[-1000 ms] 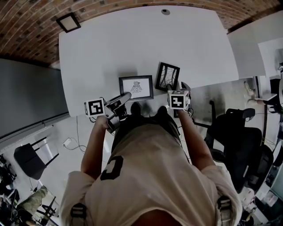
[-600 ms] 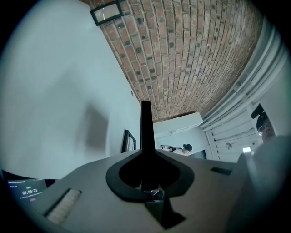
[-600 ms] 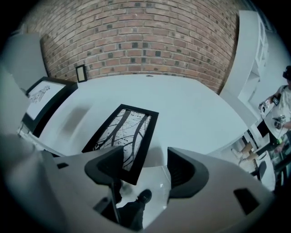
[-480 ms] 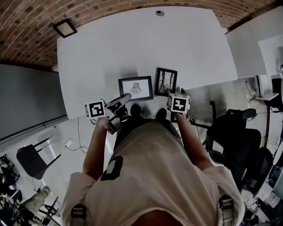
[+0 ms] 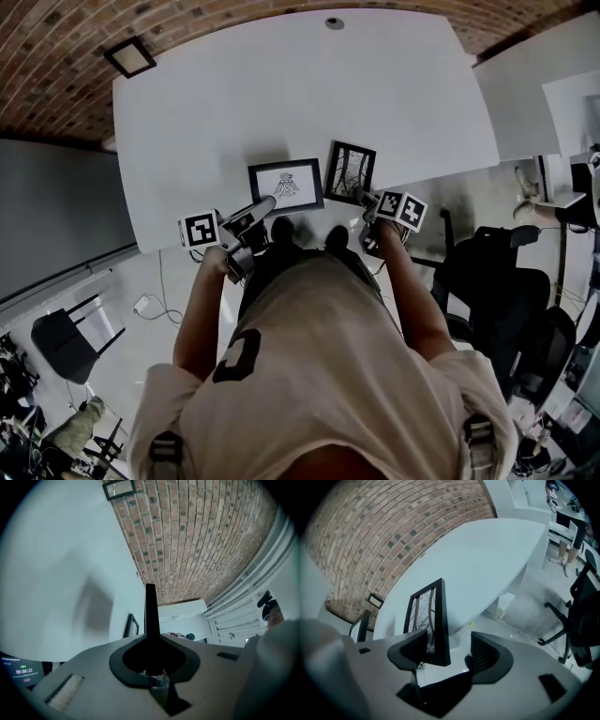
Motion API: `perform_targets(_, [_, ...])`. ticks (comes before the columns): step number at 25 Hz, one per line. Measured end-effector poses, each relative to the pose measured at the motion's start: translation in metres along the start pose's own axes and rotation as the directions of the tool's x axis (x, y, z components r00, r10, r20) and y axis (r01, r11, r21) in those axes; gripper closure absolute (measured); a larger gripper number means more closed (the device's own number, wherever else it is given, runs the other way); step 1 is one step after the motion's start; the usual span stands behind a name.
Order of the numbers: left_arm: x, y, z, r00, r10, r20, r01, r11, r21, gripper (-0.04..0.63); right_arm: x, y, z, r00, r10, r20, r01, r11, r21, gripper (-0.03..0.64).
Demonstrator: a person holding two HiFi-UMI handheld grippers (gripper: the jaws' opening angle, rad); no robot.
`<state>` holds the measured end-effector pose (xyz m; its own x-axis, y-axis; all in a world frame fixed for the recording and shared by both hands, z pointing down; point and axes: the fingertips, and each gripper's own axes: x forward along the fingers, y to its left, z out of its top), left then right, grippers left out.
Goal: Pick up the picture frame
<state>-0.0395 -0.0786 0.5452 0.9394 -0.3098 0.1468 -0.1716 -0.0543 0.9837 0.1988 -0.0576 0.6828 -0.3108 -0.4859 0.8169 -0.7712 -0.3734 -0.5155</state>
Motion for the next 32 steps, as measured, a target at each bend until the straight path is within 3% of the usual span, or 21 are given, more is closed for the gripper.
perform_targets(7, [-0.001,-0.002,0.002,1.0,-0.008,-0.008,0.008,1.0,-0.015,0.565,0.007,0.001,-0.006,0.982,0.19,-0.018,-0.185,0.969,0.162,0.354])
perform_targets(10, [0.001,-0.002,0.0,1.0,-0.003,-0.013,0.003,1.0,-0.011,0.564,0.01,0.001,-0.007,0.968,0.25,-0.017,-0.243,0.952,0.188,0.354])
perform_targets(13, [0.002,0.001,0.001,1.0,0.015,-0.024,-0.014,0.999,0.04,0.565,0.013,0.004,-0.006,0.964,0.264,-0.007,-0.259,0.951,0.169,0.354])
perform_targets(18, [0.007,-0.003,-0.003,1.0,0.016,-0.01,-0.016,1.0,-0.004,0.565,0.016,0.009,-0.004,0.961,0.276,-0.019,-0.271,0.953,0.138,0.354])
perform_targets(24, [0.012,-0.005,-0.009,0.999,0.049,0.009,-0.049,0.999,0.014,0.565,0.021,0.01,-0.007,0.922,0.384,-0.047,-0.367,0.906,0.212,0.357])
perform_targets(32, [0.009,-0.004,-0.009,0.995,0.085,0.06,-0.085,0.996,0.007,0.565,0.018,0.011,-0.014,0.897,0.432,-0.097,-0.407,0.891,0.2,0.373])
